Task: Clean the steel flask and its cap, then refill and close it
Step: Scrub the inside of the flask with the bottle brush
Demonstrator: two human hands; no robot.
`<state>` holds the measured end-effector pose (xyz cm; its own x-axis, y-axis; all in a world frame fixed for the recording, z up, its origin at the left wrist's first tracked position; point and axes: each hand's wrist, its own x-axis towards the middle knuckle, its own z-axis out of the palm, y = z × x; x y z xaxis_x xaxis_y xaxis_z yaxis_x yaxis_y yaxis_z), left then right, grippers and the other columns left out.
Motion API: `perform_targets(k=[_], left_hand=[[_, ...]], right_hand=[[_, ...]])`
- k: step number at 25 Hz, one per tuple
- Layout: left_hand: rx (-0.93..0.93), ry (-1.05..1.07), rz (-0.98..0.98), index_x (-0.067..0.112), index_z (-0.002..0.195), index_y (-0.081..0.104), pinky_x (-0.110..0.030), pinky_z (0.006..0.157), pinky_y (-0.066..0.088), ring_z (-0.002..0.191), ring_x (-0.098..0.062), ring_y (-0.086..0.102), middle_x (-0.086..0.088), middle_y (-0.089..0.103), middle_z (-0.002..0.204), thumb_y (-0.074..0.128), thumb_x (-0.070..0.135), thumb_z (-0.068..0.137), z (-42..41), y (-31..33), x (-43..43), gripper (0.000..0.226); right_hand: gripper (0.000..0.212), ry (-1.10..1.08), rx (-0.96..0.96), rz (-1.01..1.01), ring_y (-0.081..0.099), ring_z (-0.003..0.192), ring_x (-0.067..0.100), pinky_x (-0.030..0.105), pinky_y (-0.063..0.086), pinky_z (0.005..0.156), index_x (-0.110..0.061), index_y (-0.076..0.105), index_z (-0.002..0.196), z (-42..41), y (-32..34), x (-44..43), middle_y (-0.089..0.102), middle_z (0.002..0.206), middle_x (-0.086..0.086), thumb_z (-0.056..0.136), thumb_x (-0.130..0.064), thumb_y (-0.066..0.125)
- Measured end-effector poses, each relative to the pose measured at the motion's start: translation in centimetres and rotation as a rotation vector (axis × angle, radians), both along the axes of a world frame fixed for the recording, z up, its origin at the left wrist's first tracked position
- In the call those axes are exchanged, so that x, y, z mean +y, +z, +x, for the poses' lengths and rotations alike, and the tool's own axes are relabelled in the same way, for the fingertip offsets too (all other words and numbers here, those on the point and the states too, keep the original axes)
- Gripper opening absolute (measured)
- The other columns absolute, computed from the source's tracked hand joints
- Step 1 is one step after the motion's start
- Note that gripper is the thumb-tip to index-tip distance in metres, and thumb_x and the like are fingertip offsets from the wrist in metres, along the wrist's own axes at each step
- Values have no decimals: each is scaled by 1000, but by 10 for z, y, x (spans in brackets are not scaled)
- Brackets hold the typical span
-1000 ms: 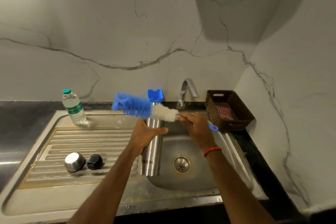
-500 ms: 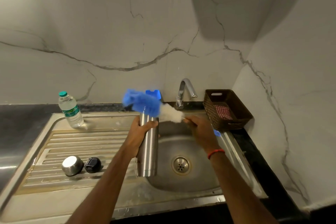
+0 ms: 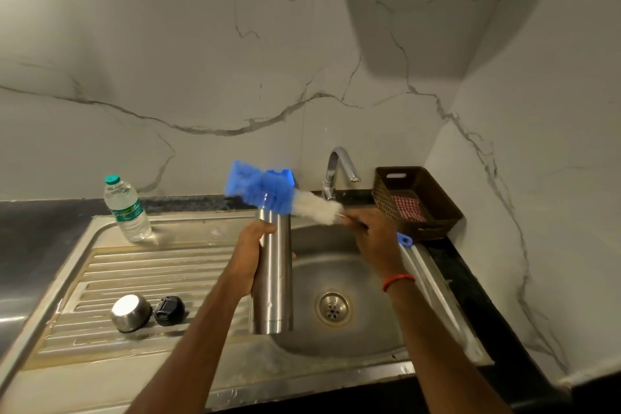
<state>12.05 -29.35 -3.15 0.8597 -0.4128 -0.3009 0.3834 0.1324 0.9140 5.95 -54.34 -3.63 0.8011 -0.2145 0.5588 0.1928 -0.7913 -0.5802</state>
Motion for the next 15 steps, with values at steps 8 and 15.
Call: perform_targets(k=[8, 15], left_hand=[[-58, 2, 94, 14, 126, 42, -57, 76, 61, 84, -45, 73, -27, 69, 109, 88, 26, 73, -5, 4, -13, 71], [27, -66, 60, 6, 126, 58, -54, 88, 57, 91, -41, 71, -29, 72, 107, 68, 49, 84, -5, 2, -2, 61]], right_hand=[[23, 21, -11, -50, 58, 85, 6, 10, 43, 79, -17, 74, 109, 5, 19, 8, 70, 93, -6, 97, -30, 59], [35, -100, 71, 83, 62, 94, 2, 31, 55, 83, -41, 65, 104, -42, -21, -36, 65, 96, -19, 92, -9, 69]])
